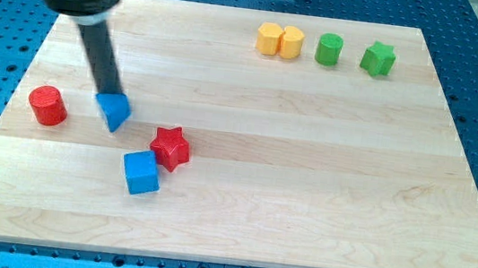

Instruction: Place the red circle at the left of the triangle

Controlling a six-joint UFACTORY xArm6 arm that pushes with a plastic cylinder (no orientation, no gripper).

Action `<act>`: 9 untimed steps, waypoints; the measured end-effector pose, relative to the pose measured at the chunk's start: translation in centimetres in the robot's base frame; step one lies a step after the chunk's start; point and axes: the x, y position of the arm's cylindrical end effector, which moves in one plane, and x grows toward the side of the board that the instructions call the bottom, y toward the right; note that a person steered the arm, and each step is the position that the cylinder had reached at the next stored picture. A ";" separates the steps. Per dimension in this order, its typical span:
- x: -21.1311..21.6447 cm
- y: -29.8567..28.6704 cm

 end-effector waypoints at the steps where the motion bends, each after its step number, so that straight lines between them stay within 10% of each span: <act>1: 1.4 -1.0; 9: 5.1 -15.6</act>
